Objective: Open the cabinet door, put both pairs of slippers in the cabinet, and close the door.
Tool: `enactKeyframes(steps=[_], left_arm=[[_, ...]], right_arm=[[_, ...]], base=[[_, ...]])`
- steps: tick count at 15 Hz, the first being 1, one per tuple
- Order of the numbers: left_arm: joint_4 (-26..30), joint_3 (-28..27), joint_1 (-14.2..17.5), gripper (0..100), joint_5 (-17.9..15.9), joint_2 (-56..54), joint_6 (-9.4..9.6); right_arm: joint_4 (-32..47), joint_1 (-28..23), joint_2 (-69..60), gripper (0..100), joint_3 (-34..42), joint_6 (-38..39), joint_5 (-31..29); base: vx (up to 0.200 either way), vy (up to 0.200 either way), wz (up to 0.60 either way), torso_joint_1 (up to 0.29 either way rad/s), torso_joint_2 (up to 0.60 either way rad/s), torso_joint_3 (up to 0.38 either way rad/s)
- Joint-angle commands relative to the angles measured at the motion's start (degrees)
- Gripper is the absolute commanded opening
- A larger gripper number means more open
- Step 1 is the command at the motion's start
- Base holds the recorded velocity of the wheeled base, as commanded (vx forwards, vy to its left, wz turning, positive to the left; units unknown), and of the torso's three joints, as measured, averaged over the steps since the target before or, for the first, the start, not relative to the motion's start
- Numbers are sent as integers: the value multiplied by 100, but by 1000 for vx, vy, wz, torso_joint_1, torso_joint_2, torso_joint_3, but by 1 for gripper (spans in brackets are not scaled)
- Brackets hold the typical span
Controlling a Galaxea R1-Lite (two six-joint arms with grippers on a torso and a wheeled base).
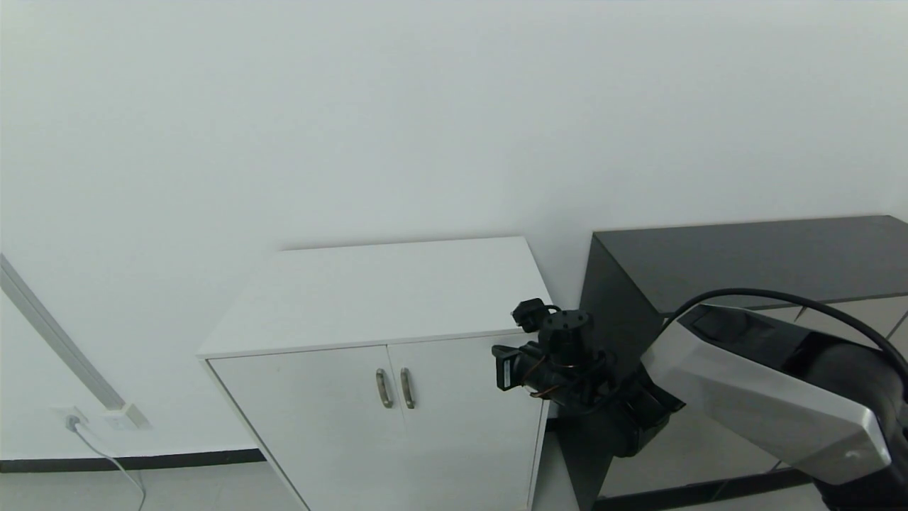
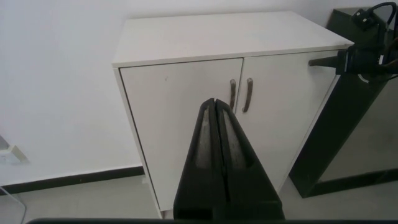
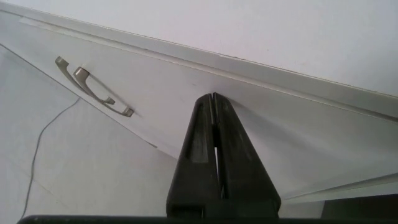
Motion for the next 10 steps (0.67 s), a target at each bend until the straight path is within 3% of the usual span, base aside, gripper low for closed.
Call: enactKeyframes(steps=[1, 10], left_arm=[[0, 0, 0, 0, 0, 4, -1], [0, 0, 0, 0, 0, 4, -1]], right_arm=[[-2, -15, 21, 0, -30, 2, 2], [-29, -15, -31, 0, 58, -7, -7]], base=[[0, 0, 0, 0, 0, 0], [0, 0, 0, 0, 0, 0]])
